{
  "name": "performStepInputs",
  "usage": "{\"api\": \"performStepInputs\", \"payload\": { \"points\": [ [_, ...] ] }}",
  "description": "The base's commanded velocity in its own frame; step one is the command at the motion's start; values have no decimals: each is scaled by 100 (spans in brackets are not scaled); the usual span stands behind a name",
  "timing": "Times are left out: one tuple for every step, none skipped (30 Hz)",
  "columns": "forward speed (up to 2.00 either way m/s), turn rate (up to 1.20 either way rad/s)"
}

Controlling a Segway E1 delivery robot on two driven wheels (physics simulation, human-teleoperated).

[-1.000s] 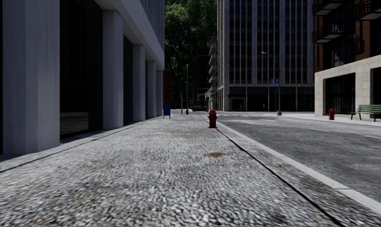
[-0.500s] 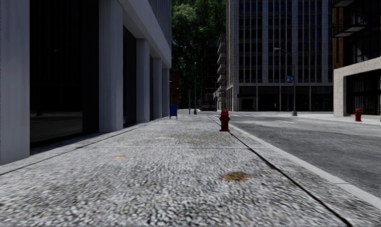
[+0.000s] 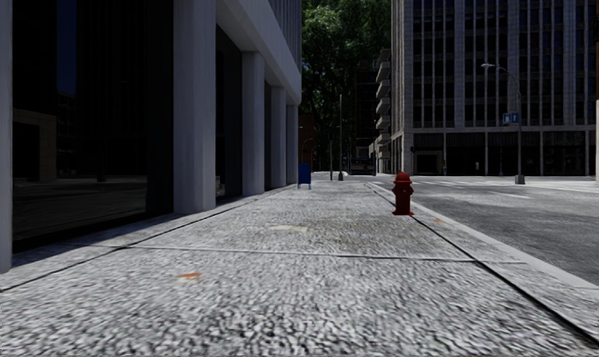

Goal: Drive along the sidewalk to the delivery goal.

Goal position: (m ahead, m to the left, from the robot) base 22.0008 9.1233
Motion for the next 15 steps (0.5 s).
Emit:
{"api": "performStepInputs", "payload": {
  "points": [
    [200, 0],
    [200, 0],
    [200, 0],
    [200, 0],
    [200, 0],
    [200, 0],
    [200, 0],
    [200, 0],
    [200, 0],
    [200, 0],
    [200, 0],
    [200, 0],
    [200, 0],
    [200, -10],
    [200, -10]
  ]
}}
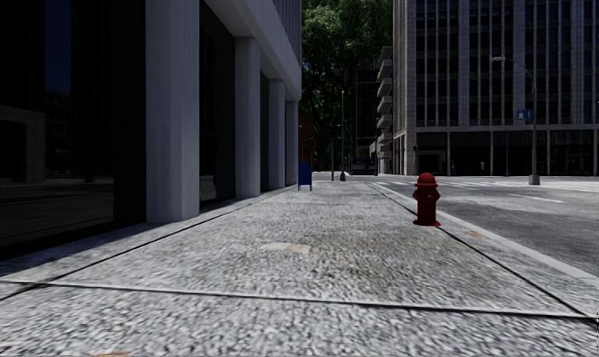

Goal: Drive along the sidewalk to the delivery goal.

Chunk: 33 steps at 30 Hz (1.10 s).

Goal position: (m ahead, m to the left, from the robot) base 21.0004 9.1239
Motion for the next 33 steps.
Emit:
{"api": "performStepInputs", "payload": {
  "points": [
    [200, -18],
    [200, -22],
    [200, -25],
    [200, -25],
    [200, -30],
    [200, -32],
    [200, -33],
    [200, -33],
    [200, -33],
    [200, -33],
    [200, -33],
    [200, -33],
    [200, -33],
    [200, -33],
    [200, -33],
    [200, -33],
    [200, -33],
    [200, -29],
    [200, -2],
    [200, -2],
    [200, 0],
    [200, 0],
    [200, 0],
    [200, 0],
    [200, 0],
    [200, 0],
    [200, 0],
    [200, 0],
    [200, 0],
    [200, 0],
    [200, 0],
    [200, 0],
    [200, 0]
  ]
}}
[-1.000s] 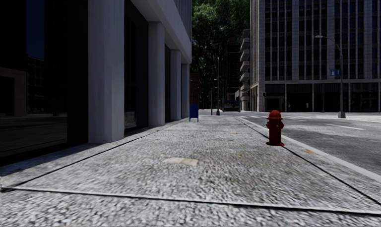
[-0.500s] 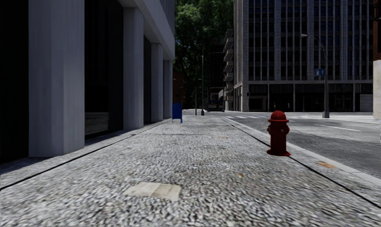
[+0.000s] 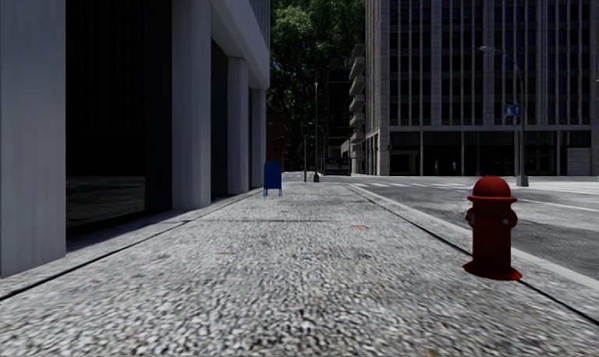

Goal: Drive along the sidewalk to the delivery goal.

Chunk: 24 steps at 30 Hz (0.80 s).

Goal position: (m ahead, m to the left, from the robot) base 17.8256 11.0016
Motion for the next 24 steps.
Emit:
{"api": "performStepInputs", "payload": {
  "points": [
    [200, 0],
    [200, 0],
    [200, 0],
    [200, 0],
    [200, 0],
    [200, 0],
    [200, 0],
    [200, 0],
    [199, 0],
    [198, 0],
    [198, 0],
    [197, 0],
    [196, 0],
    [196, 0],
    [196, 0],
    [195, 0],
    [195, 0],
    [195, 0],
    [195, 0],
    [195, 0],
    [195, 0],
    [195, 0],
    [197, 0],
    [200, 0]
  ]
}}
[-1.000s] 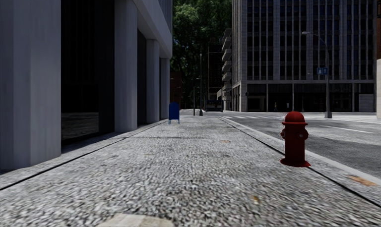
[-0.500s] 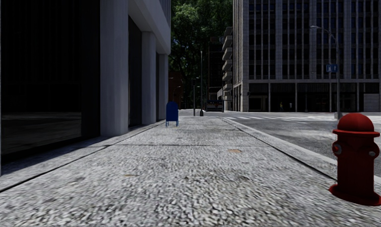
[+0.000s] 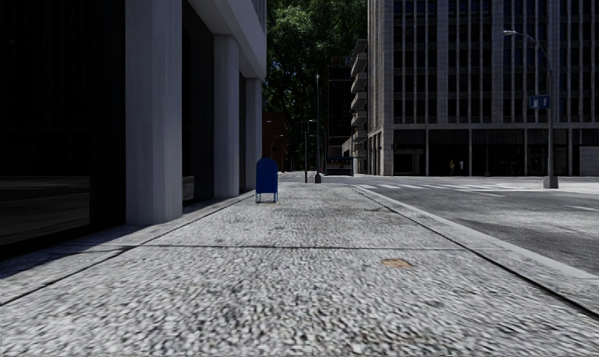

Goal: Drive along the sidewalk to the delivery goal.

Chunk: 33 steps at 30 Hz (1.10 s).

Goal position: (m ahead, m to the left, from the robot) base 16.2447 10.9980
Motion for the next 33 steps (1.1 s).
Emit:
{"api": "performStepInputs", "payload": {
  "points": [
    [200, 0],
    [200, 0],
    [200, 0],
    [200, 0],
    [200, 0],
    [200, 0],
    [200, 0],
    [200, 0],
    [200, 0],
    [200, 0],
    [200, 0],
    [200, 0],
    [200, 0],
    [200, 0],
    [199, 0],
    [199, 0],
    [199, 0],
    [200, 0],
    [200, 0],
    [200, 0],
    [200, 0],
    [200, 0],
    [200, 0],
    [200, 0],
    [200, 0],
    [199, 0],
    [200, 0],
    [200, 0],
    [200, 0],
    [200, 0],
    [200, 0],
    [200, 0],
    [200, 0]
  ]
}}
